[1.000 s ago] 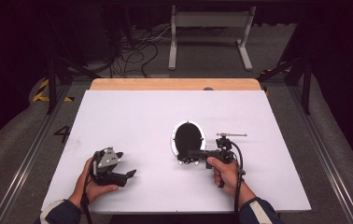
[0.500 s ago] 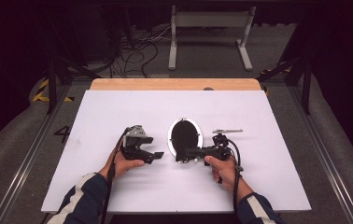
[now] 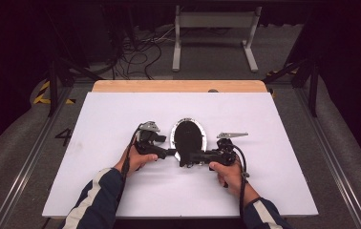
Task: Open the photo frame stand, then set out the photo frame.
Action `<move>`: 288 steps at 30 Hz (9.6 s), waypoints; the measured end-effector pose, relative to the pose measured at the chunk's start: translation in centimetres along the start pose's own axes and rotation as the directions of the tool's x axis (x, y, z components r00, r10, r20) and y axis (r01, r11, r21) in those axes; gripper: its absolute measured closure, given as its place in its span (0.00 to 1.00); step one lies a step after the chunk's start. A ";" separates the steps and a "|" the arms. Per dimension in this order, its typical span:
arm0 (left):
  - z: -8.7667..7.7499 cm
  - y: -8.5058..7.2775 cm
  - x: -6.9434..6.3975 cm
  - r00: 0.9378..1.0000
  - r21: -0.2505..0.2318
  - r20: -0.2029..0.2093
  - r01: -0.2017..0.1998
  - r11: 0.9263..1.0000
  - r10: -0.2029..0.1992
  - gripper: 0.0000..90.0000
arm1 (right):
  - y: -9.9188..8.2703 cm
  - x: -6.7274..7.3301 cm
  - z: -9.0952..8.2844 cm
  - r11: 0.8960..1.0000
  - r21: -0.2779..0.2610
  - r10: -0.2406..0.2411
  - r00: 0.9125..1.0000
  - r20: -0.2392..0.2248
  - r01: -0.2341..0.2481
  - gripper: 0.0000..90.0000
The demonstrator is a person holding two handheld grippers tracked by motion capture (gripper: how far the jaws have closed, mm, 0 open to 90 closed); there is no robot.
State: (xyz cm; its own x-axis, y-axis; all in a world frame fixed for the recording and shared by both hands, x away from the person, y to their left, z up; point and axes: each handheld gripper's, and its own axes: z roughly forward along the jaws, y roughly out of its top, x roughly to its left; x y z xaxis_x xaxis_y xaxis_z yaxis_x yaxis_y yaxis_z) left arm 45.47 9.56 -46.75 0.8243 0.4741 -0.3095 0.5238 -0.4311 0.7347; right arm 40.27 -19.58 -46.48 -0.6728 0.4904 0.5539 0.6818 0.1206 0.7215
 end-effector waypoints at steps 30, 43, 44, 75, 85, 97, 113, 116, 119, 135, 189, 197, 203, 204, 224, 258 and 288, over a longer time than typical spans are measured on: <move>-1.9 0.5 -1.2 0.984 -0.212 0.144 -0.069 0.975 0.101 0.73 | -0.2 1.9 -0.7 0.975 0.079 -0.215 0.973 0.089 0.208 0.82; -2.4 1.2 -3.0 0.974 -0.214 0.001 -0.223 0.951 0.229 0.75 | -0.2 1.8 -0.9 0.978 0.062 -0.207 0.972 0.110 0.201 0.83; -2.4 1.2 -3.0 0.974 -0.214 0.001 -0.223 0.951 0.229 0.75 | -0.2 1.8 -0.9 0.978 0.062 -0.207 0.972 0.110 0.201 0.83; -1.8 0.5 -3.9 0.963 -0.251 -0.122 -0.265 0.931 0.241 0.73 | 0.1 2.5 -0.9 0.973 0.047 -0.232 0.962 0.143 0.227 0.84; -1.0 0.5 -4.1 0.948 -0.174 -0.172 -0.298 0.939 0.269 0.75 | 0.0 2.6 -0.9 0.974 0.048 -0.227 0.963 0.143 0.222 0.84; -0.7 0.5 -5.1 0.911 -0.161 -0.280 -0.355 0.921 0.303 0.73 | 0.2 2.8 -1.2 0.973 0.059 -0.228 0.962 0.150 0.221 0.84; -0.3 0.5 -4.5 0.869 -0.161 -0.380 -0.398 0.903 0.315 0.77 | 0.2 2.8 -0.7 0.970 0.089 -0.241 0.952 0.189 0.227 0.83; 0.0 0.6 -4.4 0.862 -0.158 -0.392 -0.406 0.900 0.320 0.77 | 0.2 2.7 -0.6 0.971 0.092 -0.236 0.951 0.197 0.222 0.83; 0.1 0.7 -4.3 0.858 -0.152 -0.400 -0.410 0.900 0.323 0.77 | 0.2 2.7 -0.6 0.969 0.095 -0.243 0.948 0.208 0.227 0.82; 0.3 0.7 -4.0 0.866 -0.150 -0.385 -0.400 0.904 0.319 0.76 | 0.0 2.8 -0.3 0.959 0.121 -0.280 0.925 0.256 0.257 0.84; -10.2 -6.9 -5.4 0.891 -0.040 -0.324 -0.348 0.937 0.317 0.20 | -0.3 7.0 -2.0 0.886 0.150 -0.463 0.820 0.336 0.439 0.96; -10.1 -6.0 -4.8 0.894 -0.064 -0.333 -0.338 0.939 0.299 0.25 | -0.4 7.4 -1.0 0.884 0.134 -0.465 0.809 0.360 0.448 1.00; -9.4 -3.8 -4.4 0.888 -0.084 -0.339 -0.356 0.931 0.310 0.34 | -0.4 7.8 0.0 0.882 0.121 -0.464 0.798 0.384 0.455 1.00; -9.2 -3.2 -4.2 0.892 -0.092 -0.337 -0.350 0.932 0.302 0.34 | -0.4 7.9 0.2 0.883 0.120 -0.463 0.798 0.386 0.454 1.00; -2.6 3.6 -3.7 0.909 -0.104 -0.258 -0.362 0.926 0.326 0.58 | -1.0 9.2 7.6 0.871 0.179 -0.480 0.717 0.505 0.457 1.00; -1.2 3.3 -6.7 0.867 0.009 -0.320 -0.401 0.916 0.383 0.83 | -1.9 6.9 5.3 0.894 0.260 -0.447 0.709 0.546 0.364 1.00; 0.3 2.3 -4.9 0.861 0.010 -0.321 -0.414 0.910 0.395 0.86 | -1.2 6.4 4.0 0.916 0.141 -0.392 0.768 0.506 0.375 1.00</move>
State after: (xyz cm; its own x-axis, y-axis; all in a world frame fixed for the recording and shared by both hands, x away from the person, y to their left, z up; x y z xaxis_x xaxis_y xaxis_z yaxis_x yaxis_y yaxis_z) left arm 42.73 6.04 -43.69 0.8477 0.4839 0.2174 0.1377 -0.5965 0.7907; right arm 36.35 -13.16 -45.45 -0.6387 0.7664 -0.0682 0.4131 0.4164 0.8099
